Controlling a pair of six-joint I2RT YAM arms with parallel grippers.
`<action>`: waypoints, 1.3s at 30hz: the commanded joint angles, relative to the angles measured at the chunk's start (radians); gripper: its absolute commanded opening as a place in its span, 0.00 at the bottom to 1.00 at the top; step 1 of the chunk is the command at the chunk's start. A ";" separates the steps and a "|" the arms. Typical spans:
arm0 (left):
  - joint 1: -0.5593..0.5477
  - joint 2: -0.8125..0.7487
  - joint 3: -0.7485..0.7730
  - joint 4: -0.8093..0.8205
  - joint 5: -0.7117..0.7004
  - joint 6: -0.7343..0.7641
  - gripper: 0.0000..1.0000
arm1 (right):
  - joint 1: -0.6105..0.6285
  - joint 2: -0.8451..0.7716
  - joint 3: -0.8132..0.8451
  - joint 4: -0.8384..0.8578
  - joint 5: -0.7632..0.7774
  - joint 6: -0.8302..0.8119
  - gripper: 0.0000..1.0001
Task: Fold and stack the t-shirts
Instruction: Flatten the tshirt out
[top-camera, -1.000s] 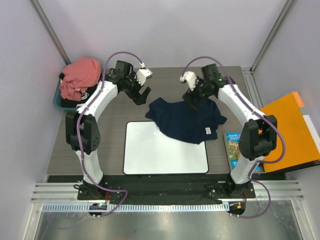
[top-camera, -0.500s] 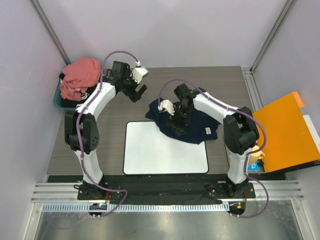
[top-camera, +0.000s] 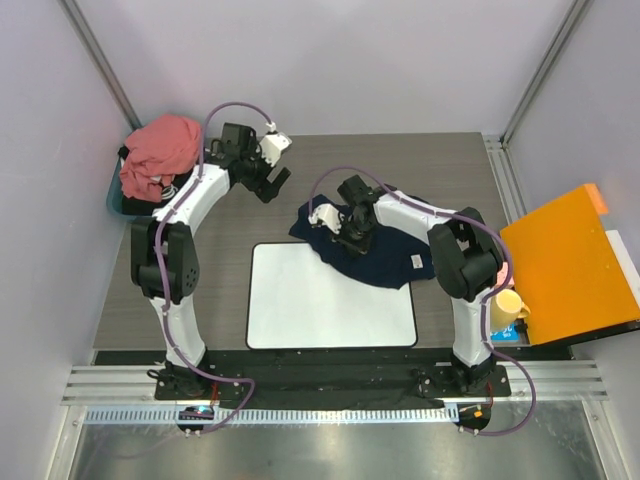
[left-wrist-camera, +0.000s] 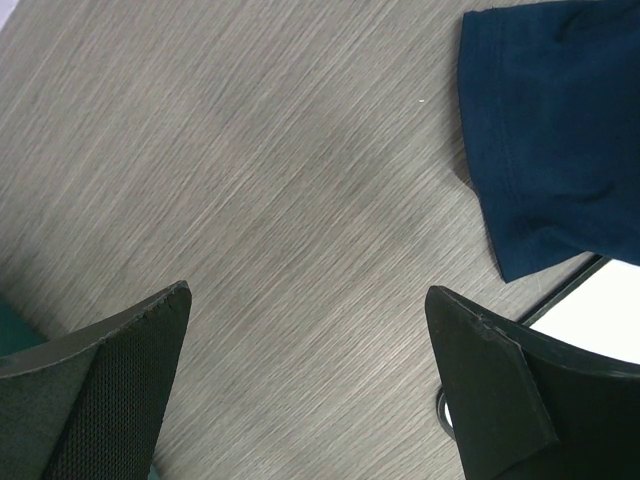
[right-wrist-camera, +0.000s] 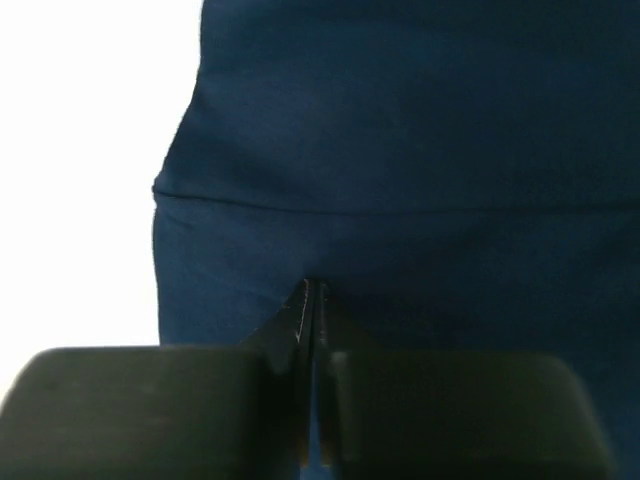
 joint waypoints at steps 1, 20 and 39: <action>0.005 0.010 0.019 0.020 0.008 -0.009 1.00 | -0.004 -0.030 0.017 -0.024 0.105 -0.018 0.01; 0.014 0.056 0.043 0.044 0.025 0.010 0.98 | -0.064 -0.183 0.257 -0.132 0.151 -0.150 0.70; 0.082 -0.125 -0.145 0.297 -0.289 -0.182 1.00 | 0.111 0.000 0.196 0.272 0.048 0.364 0.82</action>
